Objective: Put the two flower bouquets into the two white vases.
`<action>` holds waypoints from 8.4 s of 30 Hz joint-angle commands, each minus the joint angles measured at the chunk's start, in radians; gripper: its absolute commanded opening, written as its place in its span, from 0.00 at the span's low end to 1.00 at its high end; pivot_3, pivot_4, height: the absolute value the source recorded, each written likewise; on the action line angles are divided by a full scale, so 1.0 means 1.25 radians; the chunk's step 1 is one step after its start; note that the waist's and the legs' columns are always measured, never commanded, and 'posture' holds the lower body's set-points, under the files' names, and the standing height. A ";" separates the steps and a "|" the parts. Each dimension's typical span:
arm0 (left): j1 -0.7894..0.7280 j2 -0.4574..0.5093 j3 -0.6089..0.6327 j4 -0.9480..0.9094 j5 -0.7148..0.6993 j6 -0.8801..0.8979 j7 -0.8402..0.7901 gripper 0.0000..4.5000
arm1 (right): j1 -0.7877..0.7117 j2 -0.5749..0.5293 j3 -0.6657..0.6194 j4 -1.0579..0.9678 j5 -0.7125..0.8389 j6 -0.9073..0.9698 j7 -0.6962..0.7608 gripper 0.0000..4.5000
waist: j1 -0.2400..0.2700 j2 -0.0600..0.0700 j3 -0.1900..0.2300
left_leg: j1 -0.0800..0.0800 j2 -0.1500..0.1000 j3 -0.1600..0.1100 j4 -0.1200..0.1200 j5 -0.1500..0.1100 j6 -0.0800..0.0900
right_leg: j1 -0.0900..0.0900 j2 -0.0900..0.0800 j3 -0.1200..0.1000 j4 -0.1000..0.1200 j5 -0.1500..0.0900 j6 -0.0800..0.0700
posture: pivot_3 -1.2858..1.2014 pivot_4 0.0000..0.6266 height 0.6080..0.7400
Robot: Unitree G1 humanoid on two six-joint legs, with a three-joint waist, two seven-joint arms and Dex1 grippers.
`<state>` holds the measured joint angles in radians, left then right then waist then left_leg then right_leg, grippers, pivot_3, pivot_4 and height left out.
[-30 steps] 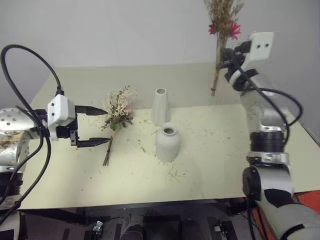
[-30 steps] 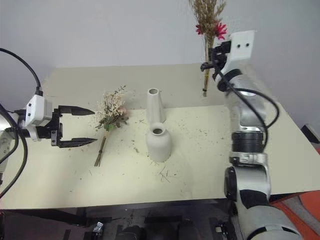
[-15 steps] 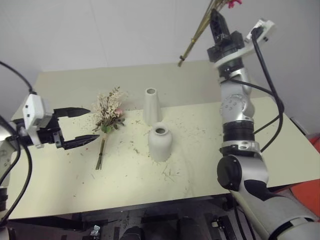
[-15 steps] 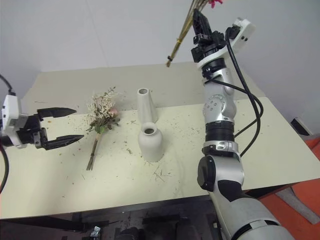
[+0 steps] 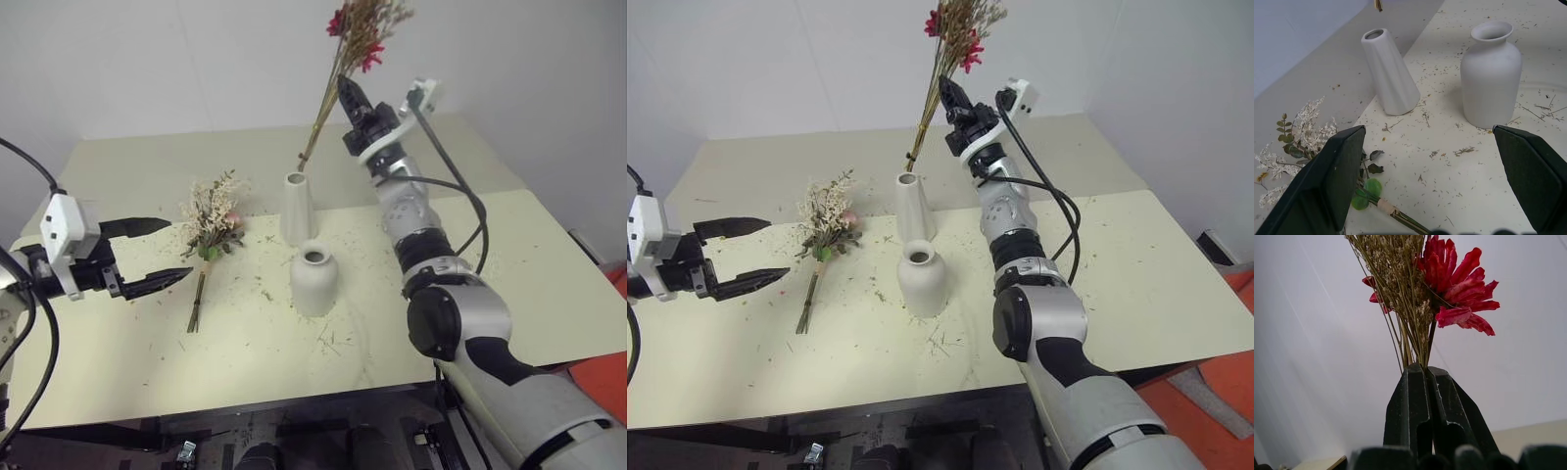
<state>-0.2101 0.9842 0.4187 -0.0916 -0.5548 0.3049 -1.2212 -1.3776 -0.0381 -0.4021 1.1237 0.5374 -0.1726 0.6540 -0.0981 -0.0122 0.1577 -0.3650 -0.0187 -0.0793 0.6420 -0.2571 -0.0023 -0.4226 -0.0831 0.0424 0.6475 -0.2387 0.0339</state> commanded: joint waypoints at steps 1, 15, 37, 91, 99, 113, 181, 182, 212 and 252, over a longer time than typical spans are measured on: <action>0.012 0.005 0.039 -0.036 -0.020 0.001 0.013 1.00 | -0.044 0.001 0.003 0.031 -0.029 -0.058 -0.005 0.00 | 0.000 0.000 0.000 | 0.000 0.000 0.000 0.000 0.000 0.000 | 0.000 0.000 0.000 0.000 0.000 0.000 | 0.52 0.24 1.00; 0.057 0.005 0.064 -0.078 -0.038 0.008 0.037 1.00 | -0.055 0.013 -0.009 0.109 -0.091 -0.145 -0.044 0.00 | -0.001 0.000 0.000 | 0.000 0.000 0.000 0.000 0.000 0.000 | 0.000 0.000 0.000 0.000 0.000 0.000 | 0.52 0.24 1.00; 0.097 0.007 0.092 -0.110 -0.049 0.019 0.039 1.00 | -0.041 0.042 -0.008 0.137 -0.154 -0.175 -0.089 0.00 | -0.002 0.000 0.000 | 0.000 0.000 0.000 0.000 0.000 0.000 | 0.000 0.000 0.000 0.000 0.000 0.000 | 0.52 0.24 1.00; 0.089 -0.002 0.071 -0.095 -0.037 0.004 0.049 1.00 | 0.002 0.077 0.074 0.125 -0.285 -0.235 -0.104 0.46 | -0.003 0.000 0.000 | 0.000 0.000 0.000 0.000 0.000 0.000 | 0.000 0.001 0.000 0.000 0.000 -0.001 | 0.52 0.24 1.00; 0.068 -0.002 0.054 -0.077 -0.023 -0.009 0.046 1.00 | 0.037 0.059 0.086 0.100 -0.279 -0.246 -0.054 0.95 | -0.002 0.000 0.000 | 0.001 0.000 0.000 0.000 0.000 0.000 | 0.001 0.001 0.000 0.000 0.000 -0.001 | 0.52 0.24 1.00; 0.029 -0.009 0.006 -0.040 -0.010 -0.031 0.044 1.00 | 0.154 0.018 0.132 -0.032 -0.277 -0.243 0.055 0.99 | -0.002 0.000 0.000 | 0.001 0.001 0.000 0.000 0.000 0.000 | 0.000 0.001 0.001 0.000 0.000 -0.001 | 0.52 0.24 1.00; -0.555 -0.433 -0.098 0.188 0.312 0.336 0.937 0.03 | 0.692 -0.616 0.114 -1.278 0.022 0.607 0.154 1.00 | 0.068 -0.003 0.000 | -0.004 0.000 0.001 0.004 0.001 -0.002 | 0.001 0.002 0.000 -0.005 0.003 0.001 | 0.52 0.24 1.00; -0.575 -0.436 -0.069 0.188 0.283 0.306 0.918 0.03 | 0.697 -0.615 0.104 -1.291 0.037 0.616 0.144 1.00 | 0.070 -0.003 0.000 | -0.005 0.000 0.001 0.004 0.001 -0.002 | 0.001 0.001 0.000 -0.005 0.003 0.001 | 0.52 0.24 1.00; -0.829 -0.608 -0.120 0.659 -0.141 0.069 -0.120 0.03 | 1.111 -0.551 -0.063 -1.689 0.209 0.715 -0.183 1.00 | 0.061 -0.004 -0.001 | 0.001 -0.002 0.001 0.010 -0.002 0.004 | 0.015 0.002 -0.002 -0.015 0.004 0.003 | 0.52 0.24 1.00; -0.698 -0.676 -0.171 0.651 -0.042 -0.018 -0.094 0.03 | 1.145 -0.606 -0.009 -1.681 0.153 0.680 -0.190 1.00 | 0.066 -0.004 -0.001 | 0.001 0.000 0.001 0.014 -0.005 0.008 | 0.016 0.004 -0.002 -0.014 0.004 0.004 | 0.52 0.24 1.00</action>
<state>-1.0607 0.1368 0.1976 0.7227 -0.5959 0.2819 -1.3501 0.0654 -0.7974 -0.4051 -0.9695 0.7296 0.7073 0.4182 -0.0151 -0.0176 0.1566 -0.3632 -0.0189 -0.0786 0.6597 -0.2628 0.0074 -0.4023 -0.0781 0.0402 0.6295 -0.2338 0.0383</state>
